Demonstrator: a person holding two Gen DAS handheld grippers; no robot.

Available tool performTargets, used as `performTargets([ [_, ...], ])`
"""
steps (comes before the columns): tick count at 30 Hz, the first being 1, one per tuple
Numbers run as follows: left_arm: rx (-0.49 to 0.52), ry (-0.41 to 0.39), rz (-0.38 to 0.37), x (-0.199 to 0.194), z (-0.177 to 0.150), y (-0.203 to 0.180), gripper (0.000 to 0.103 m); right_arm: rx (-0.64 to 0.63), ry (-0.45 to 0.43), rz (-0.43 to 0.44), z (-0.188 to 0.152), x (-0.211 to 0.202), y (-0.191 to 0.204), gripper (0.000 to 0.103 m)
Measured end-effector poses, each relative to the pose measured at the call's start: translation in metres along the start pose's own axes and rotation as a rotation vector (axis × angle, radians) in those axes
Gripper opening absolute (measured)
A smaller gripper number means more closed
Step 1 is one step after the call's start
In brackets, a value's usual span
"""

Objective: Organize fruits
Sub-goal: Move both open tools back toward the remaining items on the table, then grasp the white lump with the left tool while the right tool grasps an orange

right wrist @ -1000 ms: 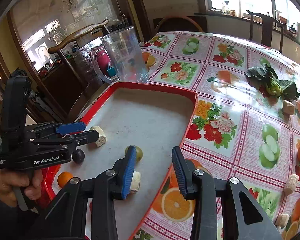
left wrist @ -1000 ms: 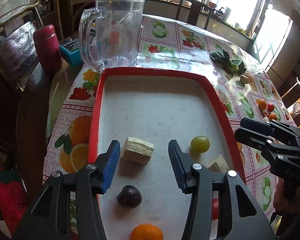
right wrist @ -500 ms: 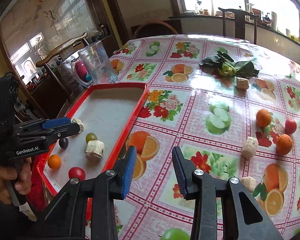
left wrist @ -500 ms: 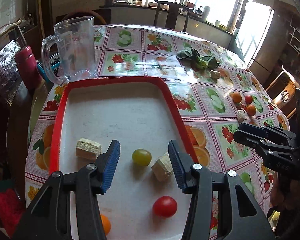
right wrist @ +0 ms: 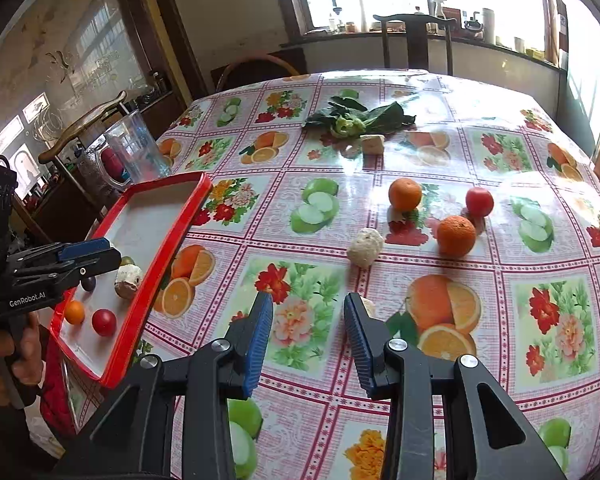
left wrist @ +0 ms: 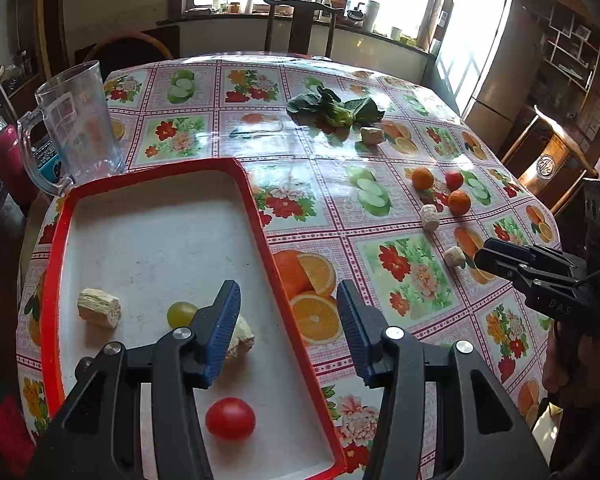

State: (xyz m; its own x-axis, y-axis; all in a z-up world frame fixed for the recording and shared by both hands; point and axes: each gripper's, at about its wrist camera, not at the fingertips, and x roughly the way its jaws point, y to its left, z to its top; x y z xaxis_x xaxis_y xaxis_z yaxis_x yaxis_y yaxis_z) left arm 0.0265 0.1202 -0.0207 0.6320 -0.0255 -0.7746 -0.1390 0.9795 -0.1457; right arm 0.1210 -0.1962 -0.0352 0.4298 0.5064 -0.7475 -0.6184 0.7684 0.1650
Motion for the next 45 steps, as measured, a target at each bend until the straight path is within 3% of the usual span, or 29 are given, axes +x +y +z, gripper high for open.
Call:
performTargets([
  [23, 0.122, 0.058, -0.1, 0.043, 0.021, -0.084, 0.049, 0.097, 0.007, -0.09, -0.006, -0.003, -0.081, 0.038],
  [45, 0.169, 0.168, -0.193, 0.144, 0.065, -0.144, 0.049, 0.107, 0.045, -0.09, 0.016, 0.035, -0.124, 0.038],
])
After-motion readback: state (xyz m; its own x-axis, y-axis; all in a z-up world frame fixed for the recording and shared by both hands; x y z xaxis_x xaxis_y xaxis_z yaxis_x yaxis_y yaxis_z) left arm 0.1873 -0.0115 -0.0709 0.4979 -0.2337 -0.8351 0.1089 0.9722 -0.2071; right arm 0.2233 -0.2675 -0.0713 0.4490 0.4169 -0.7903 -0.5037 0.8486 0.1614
